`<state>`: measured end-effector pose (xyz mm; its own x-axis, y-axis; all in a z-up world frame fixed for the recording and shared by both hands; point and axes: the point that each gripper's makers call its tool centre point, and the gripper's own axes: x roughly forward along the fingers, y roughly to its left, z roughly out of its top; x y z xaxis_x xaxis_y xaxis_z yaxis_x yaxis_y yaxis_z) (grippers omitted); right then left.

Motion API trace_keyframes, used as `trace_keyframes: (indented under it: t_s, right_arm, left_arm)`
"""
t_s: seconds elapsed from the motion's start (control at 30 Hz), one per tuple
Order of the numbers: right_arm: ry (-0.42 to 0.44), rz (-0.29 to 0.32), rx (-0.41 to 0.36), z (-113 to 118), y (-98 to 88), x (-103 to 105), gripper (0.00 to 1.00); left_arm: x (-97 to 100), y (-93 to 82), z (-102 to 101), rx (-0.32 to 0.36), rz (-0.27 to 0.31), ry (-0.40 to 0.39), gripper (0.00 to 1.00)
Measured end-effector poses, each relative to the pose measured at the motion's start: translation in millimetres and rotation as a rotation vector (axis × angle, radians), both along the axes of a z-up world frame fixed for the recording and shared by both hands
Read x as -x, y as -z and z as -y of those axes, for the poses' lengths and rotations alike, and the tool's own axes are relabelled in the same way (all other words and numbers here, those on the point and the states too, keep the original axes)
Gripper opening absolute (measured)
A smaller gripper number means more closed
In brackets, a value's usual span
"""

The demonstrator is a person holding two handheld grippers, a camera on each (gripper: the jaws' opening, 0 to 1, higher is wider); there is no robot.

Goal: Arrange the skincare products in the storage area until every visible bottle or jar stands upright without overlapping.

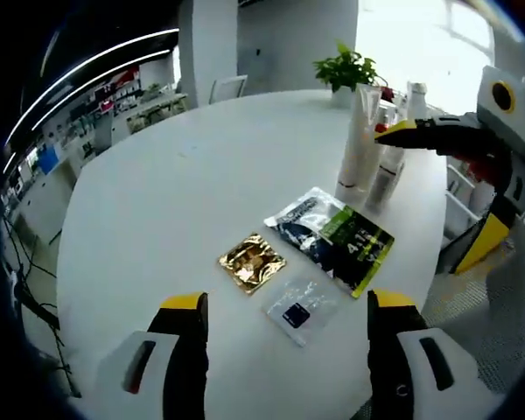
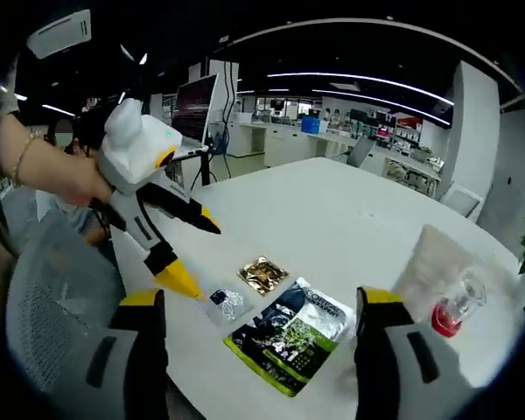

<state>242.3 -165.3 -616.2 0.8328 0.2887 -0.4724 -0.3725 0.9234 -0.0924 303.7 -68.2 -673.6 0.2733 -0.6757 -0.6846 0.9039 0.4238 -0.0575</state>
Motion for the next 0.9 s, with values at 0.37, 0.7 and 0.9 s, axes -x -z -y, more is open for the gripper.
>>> trace_keyframes:
  t_s: [0.37, 0.7, 0.9]
  right_arm:
    - [0.275, -0.016, -0.090, 83.4, 2.3, 40.3, 0.97]
    - [0.414, -0.027, -0.156, 122.9, 13.2, 62.2, 1.00]
    - [0.425, -0.030, -0.193, 113.0, 20.2, 62.4, 1.00]
  left_arm:
    - [25.9, -17.7, -18.4, 0.055, -0.013, -0.057, 0.90]
    - [39.8, -21.2, -33.7, 0.099, -0.029, -0.122, 0.97]
    - [45.7, -17.8, -39.1, 0.101, -0.032, -0.133, 0.97]
